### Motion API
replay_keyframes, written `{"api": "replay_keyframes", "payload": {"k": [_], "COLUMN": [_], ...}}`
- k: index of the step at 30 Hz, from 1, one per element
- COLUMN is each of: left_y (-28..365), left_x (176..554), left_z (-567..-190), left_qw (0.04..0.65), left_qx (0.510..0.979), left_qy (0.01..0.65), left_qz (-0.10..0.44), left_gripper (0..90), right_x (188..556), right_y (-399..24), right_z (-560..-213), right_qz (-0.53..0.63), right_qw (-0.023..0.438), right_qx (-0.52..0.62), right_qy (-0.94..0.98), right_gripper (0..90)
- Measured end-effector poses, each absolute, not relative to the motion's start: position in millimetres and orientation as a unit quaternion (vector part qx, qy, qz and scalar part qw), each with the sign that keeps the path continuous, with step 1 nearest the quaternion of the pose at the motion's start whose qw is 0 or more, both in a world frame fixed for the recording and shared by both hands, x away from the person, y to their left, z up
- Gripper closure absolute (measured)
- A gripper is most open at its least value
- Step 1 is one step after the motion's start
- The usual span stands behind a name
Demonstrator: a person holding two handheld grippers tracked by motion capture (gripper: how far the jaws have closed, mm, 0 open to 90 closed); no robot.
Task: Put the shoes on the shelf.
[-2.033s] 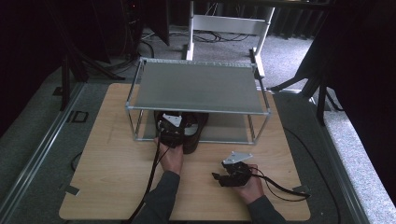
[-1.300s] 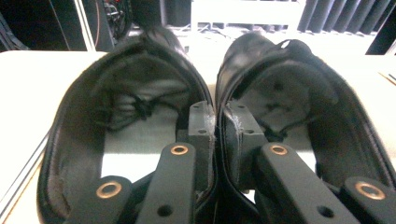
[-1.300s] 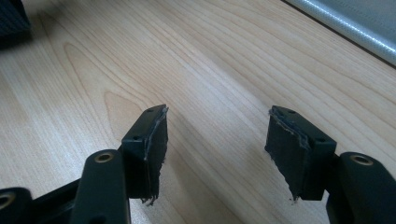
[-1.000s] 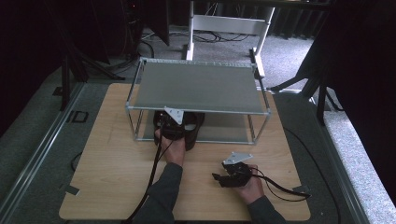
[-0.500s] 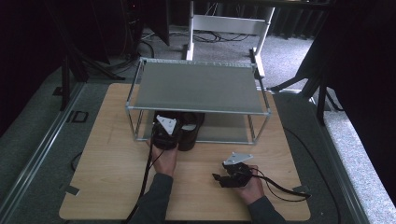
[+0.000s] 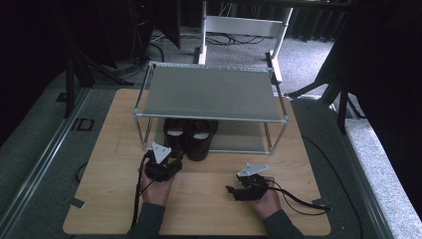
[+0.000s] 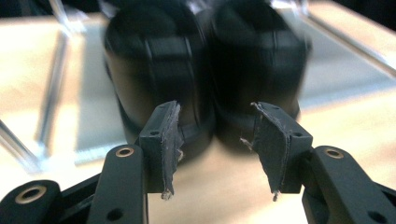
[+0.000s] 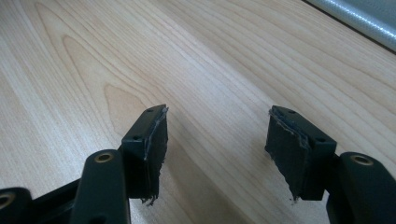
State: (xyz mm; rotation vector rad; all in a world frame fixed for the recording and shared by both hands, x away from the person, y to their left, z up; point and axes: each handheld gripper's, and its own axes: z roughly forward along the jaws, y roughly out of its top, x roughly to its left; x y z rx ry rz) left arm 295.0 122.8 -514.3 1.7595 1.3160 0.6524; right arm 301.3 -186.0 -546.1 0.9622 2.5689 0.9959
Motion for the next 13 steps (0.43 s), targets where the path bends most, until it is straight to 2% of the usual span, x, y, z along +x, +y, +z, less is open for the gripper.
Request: {"api": "replay_keyframes", "payload": {"k": [2,4,7,13], "left_y": [130.7,138.1,151.1,168.2], "left_x": [290.9,285.8,285.0,278.2], "left_z": [-522.5,-529.5,-534.2,-539.1], "left_qw": [0.413,0.402,0.412,0.361], "left_qx": [0.705,0.708,0.689,0.723], "left_qy": [0.531,0.537,0.565,0.558], "left_qz": [0.227,0.222,0.189,0.189], "left_gripper": [50.9,50.7,50.5,47.0], "right_x": [301.7,301.6,301.9,303.6], "right_y": [-187.6,-188.7,-190.5,-197.5], "right_z": [-546.4,-546.4,-545.9,-544.7], "right_qz": [0.338,0.338,0.341,0.342], "right_qw": [0.113,0.113,0.114,0.115], "right_qx": [0.326,0.33,0.333,0.341], "right_qy": [0.876,0.874,0.872,0.868], "right_gripper": [38.0,37.9,37.9,37.8]}}
